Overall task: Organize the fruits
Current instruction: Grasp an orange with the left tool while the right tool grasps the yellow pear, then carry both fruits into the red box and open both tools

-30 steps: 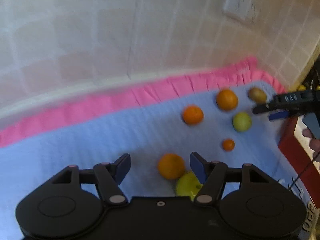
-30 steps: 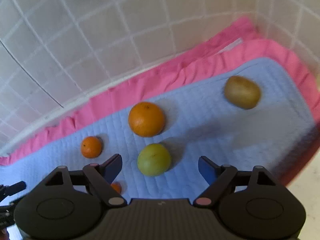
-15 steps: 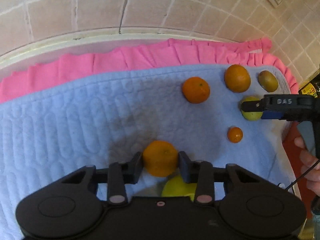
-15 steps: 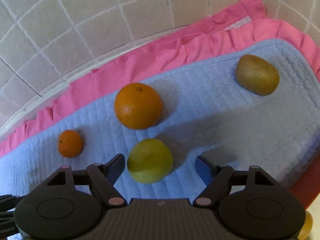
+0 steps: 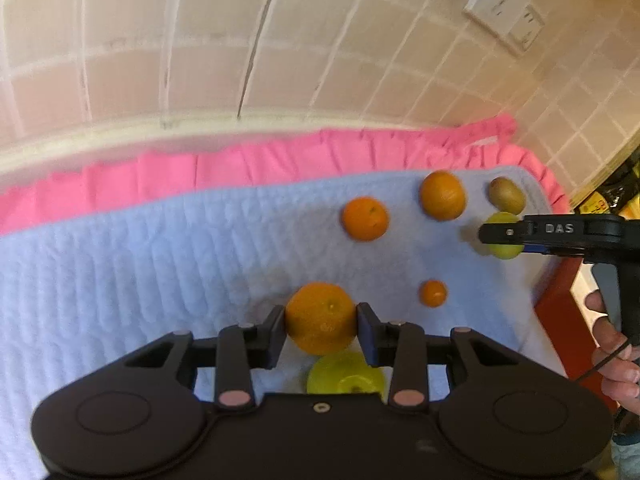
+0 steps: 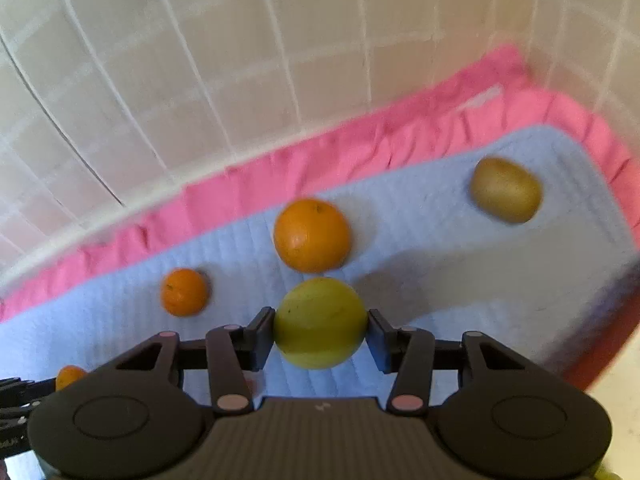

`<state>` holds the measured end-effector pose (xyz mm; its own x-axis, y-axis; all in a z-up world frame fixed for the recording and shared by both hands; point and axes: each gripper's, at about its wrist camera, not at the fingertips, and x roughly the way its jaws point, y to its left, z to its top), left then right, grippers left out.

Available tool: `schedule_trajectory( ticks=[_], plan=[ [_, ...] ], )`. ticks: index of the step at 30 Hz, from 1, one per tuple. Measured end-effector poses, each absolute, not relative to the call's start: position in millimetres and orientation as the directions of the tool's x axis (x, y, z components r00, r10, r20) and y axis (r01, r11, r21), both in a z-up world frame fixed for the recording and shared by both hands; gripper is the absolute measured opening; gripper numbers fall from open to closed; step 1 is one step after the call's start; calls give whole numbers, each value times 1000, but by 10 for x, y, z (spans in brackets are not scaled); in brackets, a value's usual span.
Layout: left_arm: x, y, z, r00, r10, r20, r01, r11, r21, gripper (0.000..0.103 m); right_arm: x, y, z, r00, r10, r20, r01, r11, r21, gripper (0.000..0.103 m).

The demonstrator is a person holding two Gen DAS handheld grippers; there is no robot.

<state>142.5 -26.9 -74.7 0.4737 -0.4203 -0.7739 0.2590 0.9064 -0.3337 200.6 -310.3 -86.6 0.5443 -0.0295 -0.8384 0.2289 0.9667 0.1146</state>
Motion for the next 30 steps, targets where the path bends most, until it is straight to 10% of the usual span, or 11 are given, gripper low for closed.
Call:
schedule_trajectory(
  ticks=[18, 30],
  plan=[
    [839, -2356, 1040, 439, -710, -550, 750, 627, -211, 44, -323, -4485, 815, 754, -323, -572, 517, 829, 214, 51],
    [794, -4079, 492, 156, -737, -658, 845, 445, -298, 45, -1380, -5308, 584, 640, -441, -629, 713, 647, 272, 51]
  ],
)
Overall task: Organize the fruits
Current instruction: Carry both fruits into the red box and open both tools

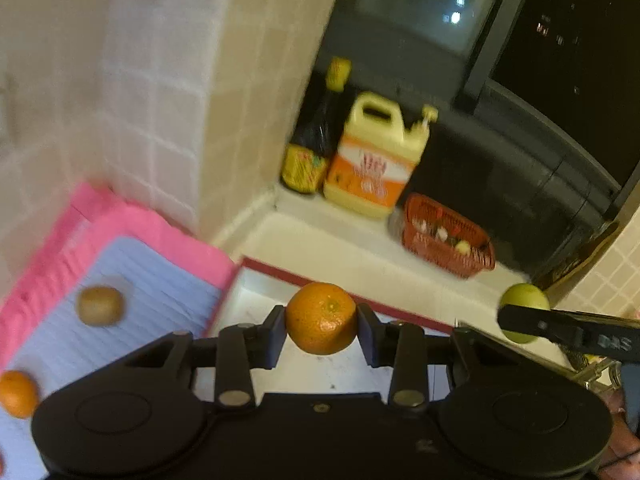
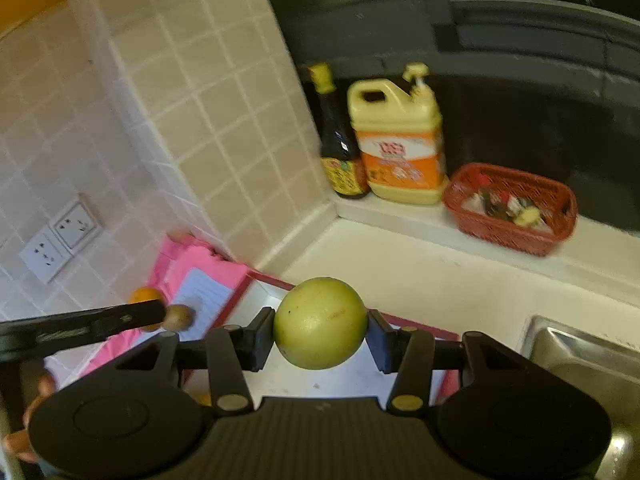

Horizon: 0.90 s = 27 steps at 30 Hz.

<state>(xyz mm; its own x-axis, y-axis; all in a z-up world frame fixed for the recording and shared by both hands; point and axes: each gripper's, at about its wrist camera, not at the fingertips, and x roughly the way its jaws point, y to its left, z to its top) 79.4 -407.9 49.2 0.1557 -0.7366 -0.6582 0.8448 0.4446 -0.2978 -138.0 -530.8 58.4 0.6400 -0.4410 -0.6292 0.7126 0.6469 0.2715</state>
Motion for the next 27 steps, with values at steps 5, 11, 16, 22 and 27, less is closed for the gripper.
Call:
schedule_trajectory(
  ticks=[5, 11, 16, 22, 27],
  plan=[
    [974, -4382, 89, 36, -703, -710, 799, 448, -402, 45, -1317, -5449, 332, 614, -401, -680, 717, 644, 267, 51],
    [1210, -4585, -371, -5, -630, -776, 749, 512, -420, 44, -882, -5571, -145, 590, -259, -765, 676, 676, 293, 51],
    [1343, -4667, -650, -47, -582, -812, 717, 546, -433, 45, -544, -5563, -618, 540, -141, -830, 664, 677, 317, 51],
    [1363, -4752, -796, -41, -547, -836, 728, 557, -400, 45, -319, -5495, -947, 497, -81, -864, 658, 684, 314, 51],
    [1345, -4830, -845, -33, -535, -844, 749, 546, -375, 45, -225, -5485, -1050, 483, -52, -874, 648, 692, 317, 51]
  ],
)
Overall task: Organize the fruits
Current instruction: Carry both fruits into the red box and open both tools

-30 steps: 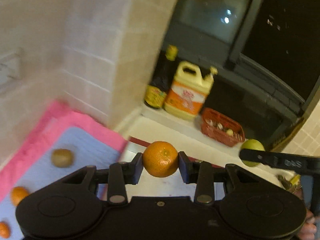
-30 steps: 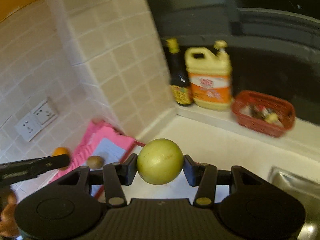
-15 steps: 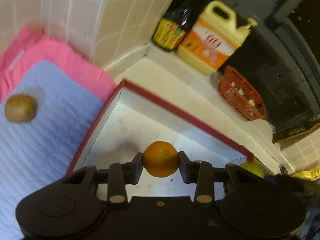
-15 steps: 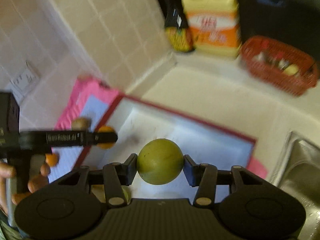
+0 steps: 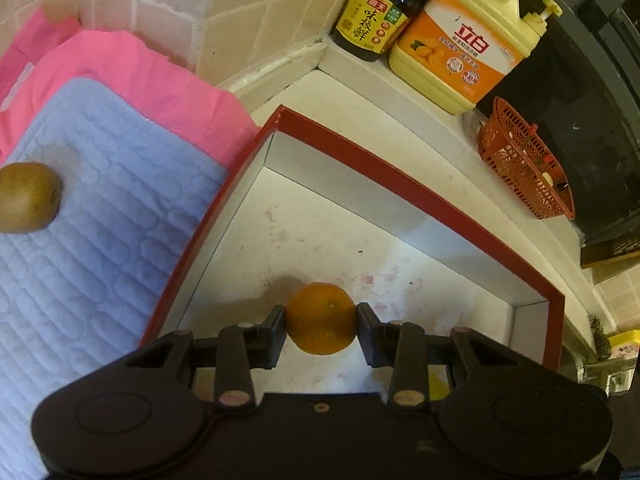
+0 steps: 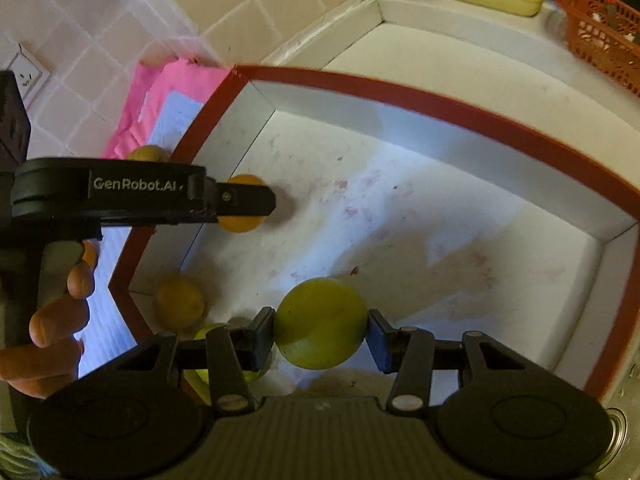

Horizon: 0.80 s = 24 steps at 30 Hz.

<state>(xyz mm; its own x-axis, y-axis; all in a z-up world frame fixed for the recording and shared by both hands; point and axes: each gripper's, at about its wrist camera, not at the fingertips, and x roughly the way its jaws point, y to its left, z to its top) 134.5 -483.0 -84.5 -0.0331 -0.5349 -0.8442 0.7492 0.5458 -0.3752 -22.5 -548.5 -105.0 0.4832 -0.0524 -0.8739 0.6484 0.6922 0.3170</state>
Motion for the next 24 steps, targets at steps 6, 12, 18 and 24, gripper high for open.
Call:
schedule_trajectory(
  ticks=[6, 12, 18, 24],
  plan=[
    [1368, -4824, -937, -50, -513, -857, 746, 551, -374, 45, -158, -5423, -1102, 471, -25, -882, 627, 713, 314, 51],
    [1395, -4775, -959, -58, -504, -862, 725, 572, -383, 45, -194, -5430, -1013, 496, -16, -868, 612, 716, 336, 54],
    [1346, -4700, -802, -61, -529, -847, 719, 565, -405, 71, -420, -5493, -862, 527, -44, -849, 636, 683, 359, 57],
    [1165, -4554, -401, 4, -578, -816, 788, 505, -353, 72, -733, -5594, -625, 581, -95, -808, 661, 635, 400, 57]
  ],
)
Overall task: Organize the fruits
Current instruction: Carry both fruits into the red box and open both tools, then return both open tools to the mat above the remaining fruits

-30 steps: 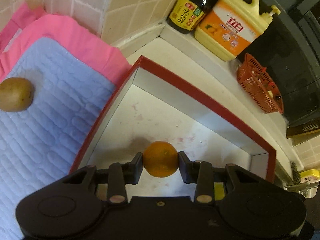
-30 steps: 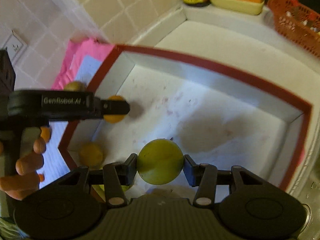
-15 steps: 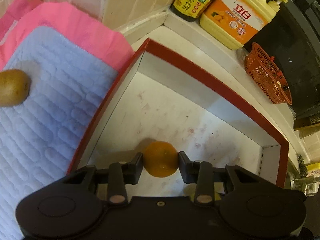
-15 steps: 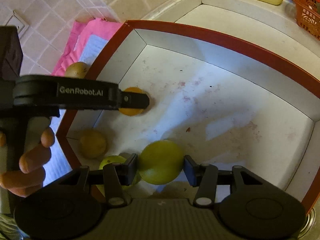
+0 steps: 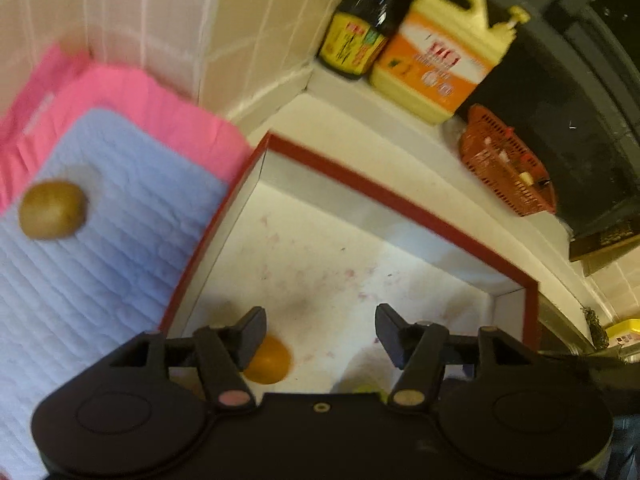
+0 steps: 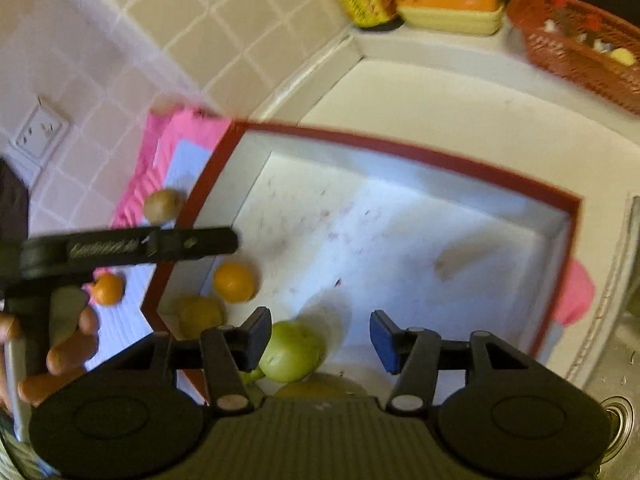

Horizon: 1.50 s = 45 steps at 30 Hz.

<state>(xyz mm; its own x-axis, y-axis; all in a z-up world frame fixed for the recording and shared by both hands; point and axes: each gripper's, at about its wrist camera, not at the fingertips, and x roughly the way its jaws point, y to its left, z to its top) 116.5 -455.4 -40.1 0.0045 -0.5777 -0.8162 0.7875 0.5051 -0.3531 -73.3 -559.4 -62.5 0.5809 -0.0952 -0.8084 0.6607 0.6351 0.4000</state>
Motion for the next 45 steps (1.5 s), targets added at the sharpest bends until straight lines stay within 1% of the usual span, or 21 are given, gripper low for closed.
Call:
schedule_trajectory(
  ticks=[7, 11, 16, 19, 21, 26, 28, 31, 37, 39, 43, 44, 45],
  plan=[
    [1064, -4069, 58, 100, -633, -768, 804, 506, -312, 72, -940, -5588, -305, 631, -146, -762, 652, 632, 418, 58],
    [1089, -3537, 387, 186, -674, -715, 789, 536, -300, 72, -931, -5489, -29, 656, -181, -733, 633, 660, 403, 58],
    [1078, -2779, 798, 329, -687, -648, 749, 608, -264, 72, -749, -5299, 393, 697, -210, -686, 581, 726, 368, 58],
    [1035, -2238, 1043, 424, -682, -596, 708, 660, -252, 72, -542, -5140, 620, 729, -199, -655, 528, 773, 353, 58],
    [994, -1875, 1174, 480, -669, -567, 676, 694, -246, 72, -373, -5029, 734, 753, -167, -636, 481, 800, 360, 59],
    [850, -1081, 1309, 607, -580, -543, 572, 793, -207, 72, 72, -4652, 823, 779, -88, -621, 386, 848, 364, 59],
    [803, -848, 1284, 639, -539, -549, 531, 825, -193, 72, 264, -4459, 811, 781, -49, -622, 345, 865, 365, 59],
    [787, -515, 1147, 654, -492, -575, 468, 860, -204, 72, 507, -4133, 776, 775, 6, -632, 287, 888, 359, 59],
    [875, -1, 752, 635, -429, -642, 367, 899, -238, 72, 863, -3462, 621, 730, 106, -675, 169, 929, 329, 59],
    [948, 121, 574, 596, -441, -672, 345, 895, -282, 72, 955, -3248, 549, 709, 128, -694, 130, 943, 306, 59],
    [1036, 170, 126, 485, -516, -706, 338, 855, -393, 72, 1089, -2959, 390, 676, 143, -723, 89, 958, 273, 59],
    [1061, 136, 3, 459, -529, -714, 336, 847, -411, 75, 1142, -2937, 350, 671, 137, -728, 93, 960, 266, 59],
    [1097, 88, -135, 429, -539, -724, 336, 840, -426, 76, 1206, -2933, 306, 667, 123, -735, 106, 961, 257, 59]
  ],
)
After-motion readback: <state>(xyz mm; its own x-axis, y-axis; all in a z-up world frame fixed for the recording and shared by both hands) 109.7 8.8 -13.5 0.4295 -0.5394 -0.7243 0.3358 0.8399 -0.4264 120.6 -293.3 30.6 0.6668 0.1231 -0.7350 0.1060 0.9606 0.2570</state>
